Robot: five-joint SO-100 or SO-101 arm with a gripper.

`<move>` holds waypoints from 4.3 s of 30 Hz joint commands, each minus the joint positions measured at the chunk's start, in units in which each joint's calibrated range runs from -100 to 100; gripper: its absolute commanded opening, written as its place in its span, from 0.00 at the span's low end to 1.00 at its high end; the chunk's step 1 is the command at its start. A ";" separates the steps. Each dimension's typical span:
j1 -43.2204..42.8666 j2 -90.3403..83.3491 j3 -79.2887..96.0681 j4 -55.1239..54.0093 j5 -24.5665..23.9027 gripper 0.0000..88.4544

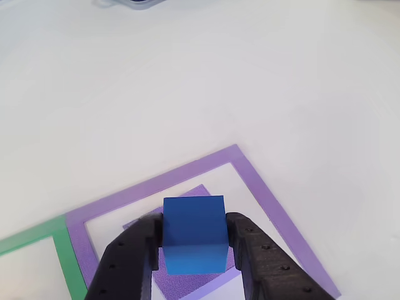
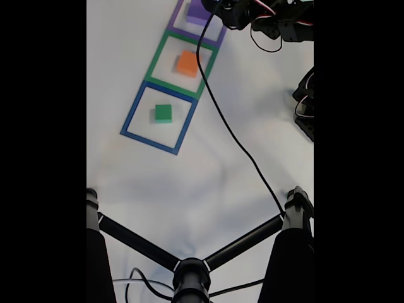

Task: Tower of hanoi

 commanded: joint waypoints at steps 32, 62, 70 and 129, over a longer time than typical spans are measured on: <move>-3.65 -11.06 -8.20 19.17 0.78 0.24; -37.65 -35.42 -5.48 47.42 0.78 0.03; -41.09 -34.62 9.70 26.13 0.78 0.18; -47.64 32.53 -3.30 -35.86 0.78 0.34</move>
